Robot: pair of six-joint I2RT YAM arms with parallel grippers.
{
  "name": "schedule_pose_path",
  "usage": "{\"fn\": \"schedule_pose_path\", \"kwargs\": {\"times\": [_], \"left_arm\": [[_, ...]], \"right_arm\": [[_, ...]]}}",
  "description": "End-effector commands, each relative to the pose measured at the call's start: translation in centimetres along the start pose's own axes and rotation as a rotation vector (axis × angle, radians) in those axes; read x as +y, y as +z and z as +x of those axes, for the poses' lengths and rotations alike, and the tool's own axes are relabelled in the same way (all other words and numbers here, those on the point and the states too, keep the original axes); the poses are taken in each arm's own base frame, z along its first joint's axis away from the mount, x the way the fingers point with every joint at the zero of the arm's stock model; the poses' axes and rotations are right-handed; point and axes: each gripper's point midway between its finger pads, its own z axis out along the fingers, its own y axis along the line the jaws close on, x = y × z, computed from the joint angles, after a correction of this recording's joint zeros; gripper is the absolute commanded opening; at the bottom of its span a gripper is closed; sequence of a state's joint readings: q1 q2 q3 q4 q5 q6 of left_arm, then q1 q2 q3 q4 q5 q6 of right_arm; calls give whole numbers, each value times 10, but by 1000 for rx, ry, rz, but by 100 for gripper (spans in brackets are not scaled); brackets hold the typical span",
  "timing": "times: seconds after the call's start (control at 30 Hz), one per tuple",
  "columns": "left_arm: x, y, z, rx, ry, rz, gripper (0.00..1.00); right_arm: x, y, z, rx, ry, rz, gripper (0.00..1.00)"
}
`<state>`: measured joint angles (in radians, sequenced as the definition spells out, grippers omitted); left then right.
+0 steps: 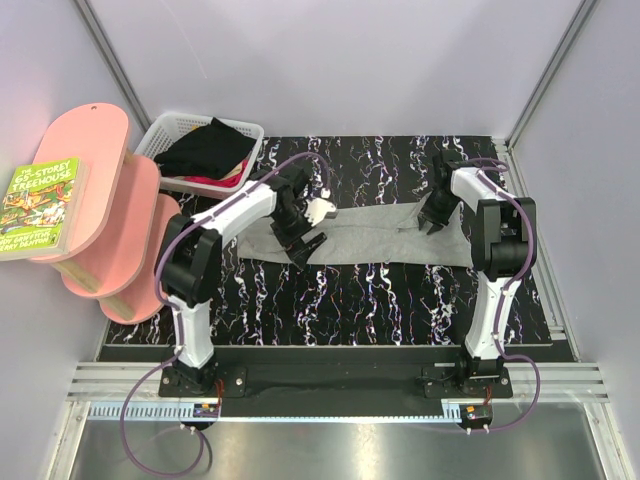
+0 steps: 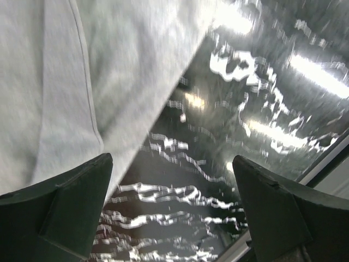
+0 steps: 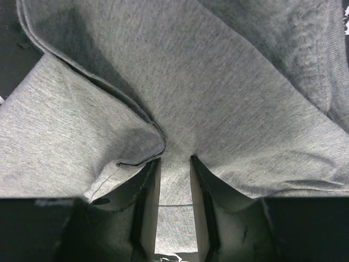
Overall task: Fold and stack the t-shirts
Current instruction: Fold the other side of the tshirt into a rectangle
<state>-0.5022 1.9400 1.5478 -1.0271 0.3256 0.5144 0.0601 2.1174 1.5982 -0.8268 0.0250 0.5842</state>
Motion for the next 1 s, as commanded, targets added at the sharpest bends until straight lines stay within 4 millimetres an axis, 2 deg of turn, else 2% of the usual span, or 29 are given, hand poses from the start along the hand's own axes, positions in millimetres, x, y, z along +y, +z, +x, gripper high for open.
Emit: {"fn": "schedule_pose_path", "kwargs": {"times": [0.0,0.17,0.33,0.47,0.67,0.83,0.97], "left_arm": [[-8,14,-13,-4,-25,106,99],[-3,28,-5,36,-47,119,99],[4,28,0,45,-61,104,99],[18,24,0,42,-74,59,99],[65,13,5,45,-110,-61,99],[114,8,24,69,-191,-148,99],[139,-6,24,55,-211,-222,99]], "right_arm": [[-1,-1,-4,-19,-7,12,35],[-1,-4,-5,-26,-7,10,35],[-1,-4,-5,-27,-10,9,35],[-1,-3,-4,-24,-8,6,35],[-6,0,-3,-28,-19,24,34],[-6,0,-1,-28,-20,18,33],[-7,0,-1,-29,-16,20,33]]}}
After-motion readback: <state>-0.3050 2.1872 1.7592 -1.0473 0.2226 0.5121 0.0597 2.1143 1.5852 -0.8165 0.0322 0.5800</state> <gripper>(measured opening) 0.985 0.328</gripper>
